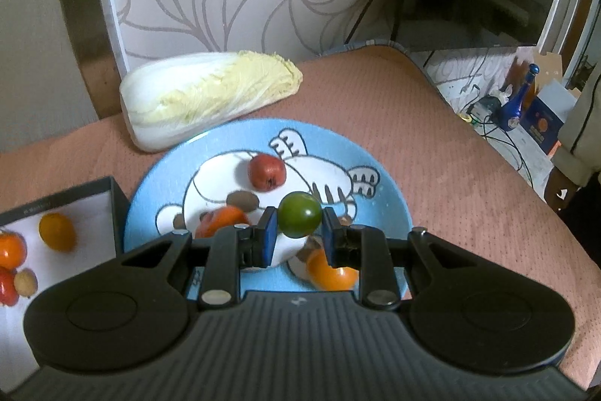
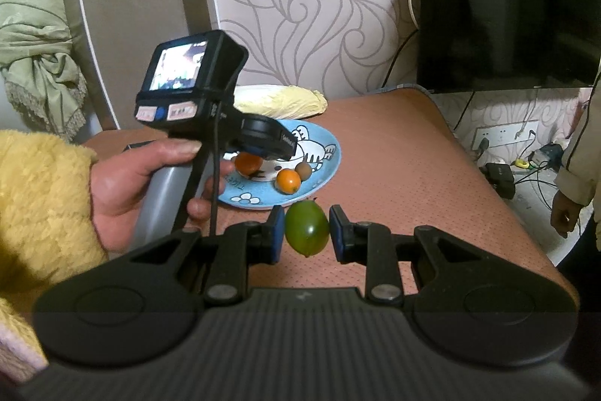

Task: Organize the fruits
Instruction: 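Open the left tool to release its green fruit onto the plate, then lower the green fruit onto the plate and open the right tool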

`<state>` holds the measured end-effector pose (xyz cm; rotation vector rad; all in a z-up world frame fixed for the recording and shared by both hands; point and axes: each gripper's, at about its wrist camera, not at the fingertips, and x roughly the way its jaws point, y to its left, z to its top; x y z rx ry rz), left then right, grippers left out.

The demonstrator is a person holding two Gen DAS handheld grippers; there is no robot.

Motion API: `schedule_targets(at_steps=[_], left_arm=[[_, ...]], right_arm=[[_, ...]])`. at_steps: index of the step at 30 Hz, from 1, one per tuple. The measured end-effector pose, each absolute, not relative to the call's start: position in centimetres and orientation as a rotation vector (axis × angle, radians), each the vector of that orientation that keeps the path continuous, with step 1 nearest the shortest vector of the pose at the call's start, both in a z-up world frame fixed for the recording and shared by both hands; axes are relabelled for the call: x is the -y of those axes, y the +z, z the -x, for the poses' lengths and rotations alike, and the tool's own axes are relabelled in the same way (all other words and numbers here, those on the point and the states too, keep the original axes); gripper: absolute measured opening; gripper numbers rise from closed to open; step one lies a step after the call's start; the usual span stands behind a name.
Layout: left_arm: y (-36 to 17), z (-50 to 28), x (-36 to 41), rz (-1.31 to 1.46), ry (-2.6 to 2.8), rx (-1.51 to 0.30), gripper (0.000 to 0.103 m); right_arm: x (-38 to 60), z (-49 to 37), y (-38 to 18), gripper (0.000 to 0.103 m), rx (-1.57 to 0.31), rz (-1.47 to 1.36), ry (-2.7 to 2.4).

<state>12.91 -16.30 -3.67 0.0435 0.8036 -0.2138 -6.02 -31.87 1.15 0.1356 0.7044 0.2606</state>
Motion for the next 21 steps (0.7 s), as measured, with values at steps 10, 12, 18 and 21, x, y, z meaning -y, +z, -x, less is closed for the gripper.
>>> schedule_targets(at_steps=[10,12,18,21], left_arm=[[-3.5,-13.3,16.4,-0.073,-0.202,-0.805,0.034],[-3.3,-13.1,16.2,-0.072,-0.203,-0.8,0.048],[-2.0,-12.0,15.4,-0.057,-0.197,-0.77,0.056],[-1.2,-11.4,14.9,-0.054,-0.196,-0.758,0.056]], right_arm=[[31.3,5.7,1.2,0.029,-0.698,-0.128,0.292],[31.2,5.7,1.2,0.029,-0.697,-0.128,0.295],[31.3,5.3,1.1,0.029,-0.686,-0.136,0.304],[31.1,5.0,1.1,0.029,-0.681,-0.139,0.308]])
